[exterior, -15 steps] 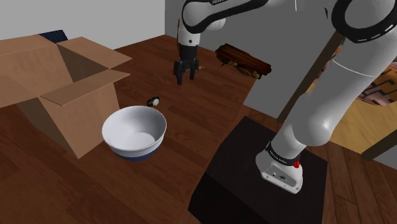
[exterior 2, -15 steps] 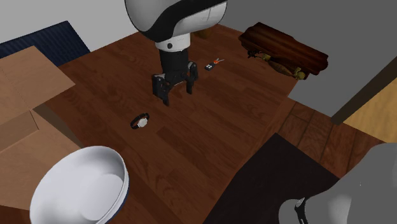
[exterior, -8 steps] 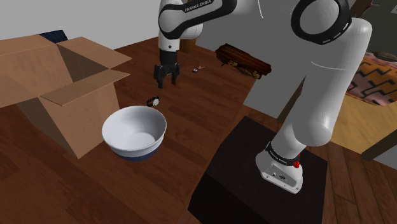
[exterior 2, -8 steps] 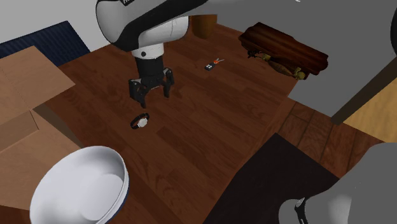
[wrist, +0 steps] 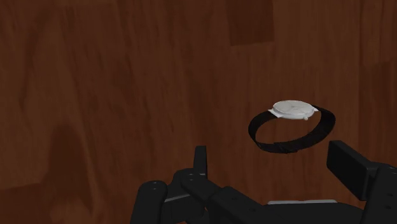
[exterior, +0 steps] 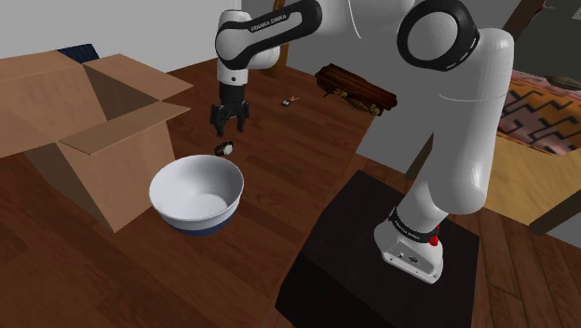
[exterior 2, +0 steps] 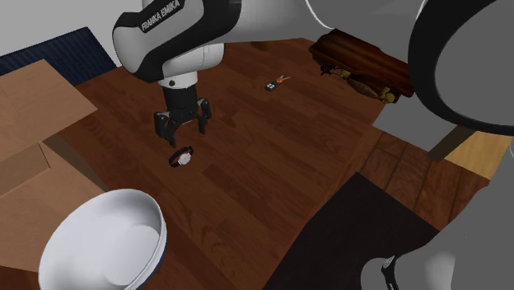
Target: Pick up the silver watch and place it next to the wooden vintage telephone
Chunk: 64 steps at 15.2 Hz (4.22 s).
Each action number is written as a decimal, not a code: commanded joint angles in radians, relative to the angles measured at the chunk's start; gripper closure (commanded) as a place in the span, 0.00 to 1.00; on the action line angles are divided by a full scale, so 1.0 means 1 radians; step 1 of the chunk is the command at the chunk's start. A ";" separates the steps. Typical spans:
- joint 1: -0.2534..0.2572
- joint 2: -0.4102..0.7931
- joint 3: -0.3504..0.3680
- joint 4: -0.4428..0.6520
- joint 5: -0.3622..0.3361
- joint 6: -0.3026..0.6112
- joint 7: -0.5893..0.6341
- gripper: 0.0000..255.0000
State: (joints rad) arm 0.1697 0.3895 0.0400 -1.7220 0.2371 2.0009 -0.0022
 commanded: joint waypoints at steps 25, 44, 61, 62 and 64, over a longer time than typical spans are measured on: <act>0.003 -0.014 0.002 0.001 -0.001 -0.013 0.008 1.00; -0.001 -0.081 -0.001 0.161 -0.014 -0.235 0.056 1.00; -0.028 -0.137 -0.014 0.274 -0.017 -0.409 0.054 1.00; -0.040 -0.164 -0.021 0.238 -0.017 -0.404 0.034 1.00; -0.062 -0.213 -0.036 0.171 -0.018 -0.396 -0.006 1.00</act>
State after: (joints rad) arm 0.1209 0.2007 0.0126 -1.5158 0.2195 1.5998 0.0159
